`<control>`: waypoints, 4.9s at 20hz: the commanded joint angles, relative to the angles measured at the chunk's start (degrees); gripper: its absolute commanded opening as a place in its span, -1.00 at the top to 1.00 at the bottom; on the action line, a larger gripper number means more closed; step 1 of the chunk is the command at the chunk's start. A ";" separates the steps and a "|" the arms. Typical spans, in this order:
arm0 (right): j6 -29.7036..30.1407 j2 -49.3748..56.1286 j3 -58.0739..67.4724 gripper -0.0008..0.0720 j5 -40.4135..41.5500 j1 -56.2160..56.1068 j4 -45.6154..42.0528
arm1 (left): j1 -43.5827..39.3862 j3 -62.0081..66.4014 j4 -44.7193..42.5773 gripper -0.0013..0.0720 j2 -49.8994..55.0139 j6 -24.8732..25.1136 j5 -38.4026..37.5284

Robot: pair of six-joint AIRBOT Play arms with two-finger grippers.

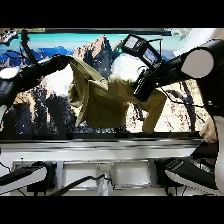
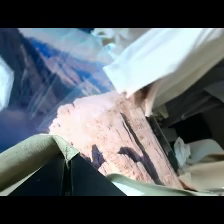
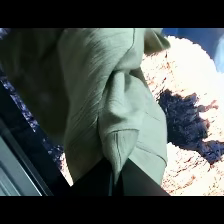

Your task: Fold the clothes and pants, and hang the long-sleeved shirts on hangers.

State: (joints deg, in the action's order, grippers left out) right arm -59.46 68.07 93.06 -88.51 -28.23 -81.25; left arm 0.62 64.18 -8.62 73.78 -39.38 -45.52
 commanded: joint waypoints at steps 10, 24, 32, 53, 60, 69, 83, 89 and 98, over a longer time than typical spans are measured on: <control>-17.88 -0.37 -1.92 0.91 25.33 6.47 -11.78 | 0.61 0.02 -12.68 0.94 -17.99 -1.49 -10.05; -18.12 -0.57 3.37 0.91 34.88 8.00 -12.09 | -8.66 -7.45 -18.75 0.93 -18.69 -4.09 -13.57; -22.14 -0.59 13.00 0.91 32.96 8.00 -13.57 | -11.45 -9.03 -17.92 -0.48 -17.42 -4.09 -10.27; -55.78 -12.96 21.57 0.91 17.75 12.13 -74.12 | -11.47 -8.96 -17.73 -0.37 -17.46 -4.07 11.45; -71.54 -3.98 21.22 0.91 14.14 35.47 -71.63 | -11.45 -8.96 -17.90 -0.38 -18.10 -4.07 12.13; -80.54 0.22 21.33 0.91 28.00 56.04 -68.00 | -11.45 -8.96 -17.97 -0.37 -18.08 -4.07 12.11; -76.19 4.26 21.29 0.91 43.52 76.28 -46.23 | -11.47 -8.96 -17.92 -0.37 -18.08 -4.11 11.45; -72.35 3.61 21.40 -0.03 44.59 76.43 -45.77 | -11.47 -8.96 -17.92 -0.38 -18.10 -4.11 10.58; -73.40 -4.00 21.42 -0.04 69.64 76.37 -45.16 | -11.45 -8.92 -17.94 -0.38 -21.35 -1.90 8.61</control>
State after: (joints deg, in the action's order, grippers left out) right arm -132.05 66.06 114.41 -28.32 48.14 -127.66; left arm -10.81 55.20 -26.55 53.95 -42.65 -36.56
